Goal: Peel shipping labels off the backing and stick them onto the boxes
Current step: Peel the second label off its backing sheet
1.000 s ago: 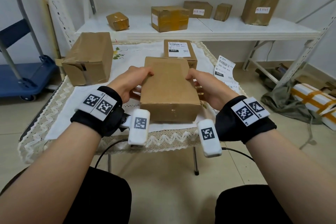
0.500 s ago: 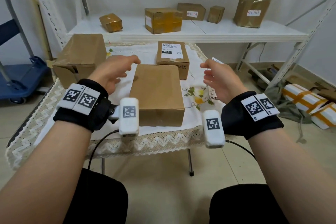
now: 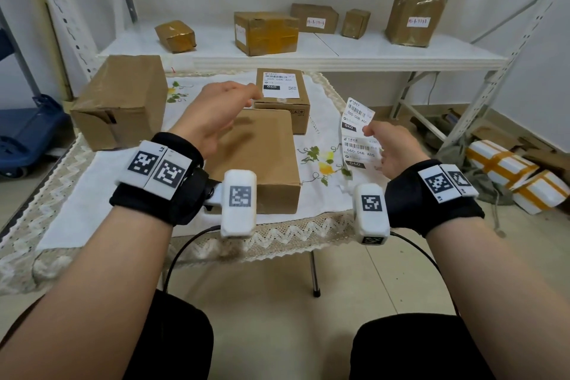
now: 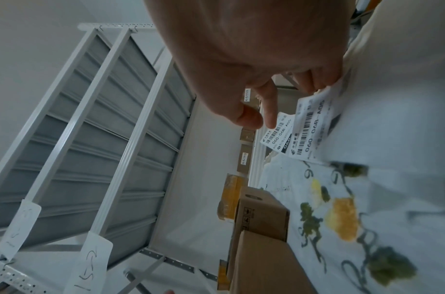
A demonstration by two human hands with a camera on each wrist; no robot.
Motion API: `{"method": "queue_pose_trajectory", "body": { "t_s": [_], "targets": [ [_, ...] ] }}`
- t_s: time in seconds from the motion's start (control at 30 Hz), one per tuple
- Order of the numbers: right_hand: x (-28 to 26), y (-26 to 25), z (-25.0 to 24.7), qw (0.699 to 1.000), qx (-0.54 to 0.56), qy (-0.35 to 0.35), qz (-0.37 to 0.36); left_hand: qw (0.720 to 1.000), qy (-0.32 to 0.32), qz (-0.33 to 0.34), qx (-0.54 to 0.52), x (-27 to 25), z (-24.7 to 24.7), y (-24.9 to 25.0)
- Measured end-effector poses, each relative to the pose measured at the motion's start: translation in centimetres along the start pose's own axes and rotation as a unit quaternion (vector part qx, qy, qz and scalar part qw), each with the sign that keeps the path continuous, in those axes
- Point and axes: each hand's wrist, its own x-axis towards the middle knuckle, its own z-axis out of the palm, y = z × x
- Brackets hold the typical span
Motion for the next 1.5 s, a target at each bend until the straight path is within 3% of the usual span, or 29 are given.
{"method": "queue_pose_trajectory", "body": {
  "t_s": [0.3,0.57,0.8,1.03,1.5],
  "targets": [
    [0.4,0.5,-0.3,1.000,-0.017,-0.024,-0.010,0.996,-0.084,0.026,0.031,-0.2,3.0,-0.4],
    [0.3,0.5,0.1,0.997,-0.030,-0.061,-0.023,0.992,-0.109,0.047,0.036,-0.7,4.0,-0.4],
    [-0.7,-0.5,0.5,0.991,0.054,-0.087,-0.084,0.985,-0.141,0.100,0.024,-1.1,4.4,-0.9],
    [-1.6,-0.3,0.9,0.982,0.105,-0.108,-0.111,0.956,-0.222,0.185,0.046,-1.8,5.7,-1.0],
    [-1.8,-0.3,1.7,0.974,0.174,-0.131,-0.063,0.920,-0.237,0.257,0.177,-1.7,6.0,-1.3]
  ]
}}
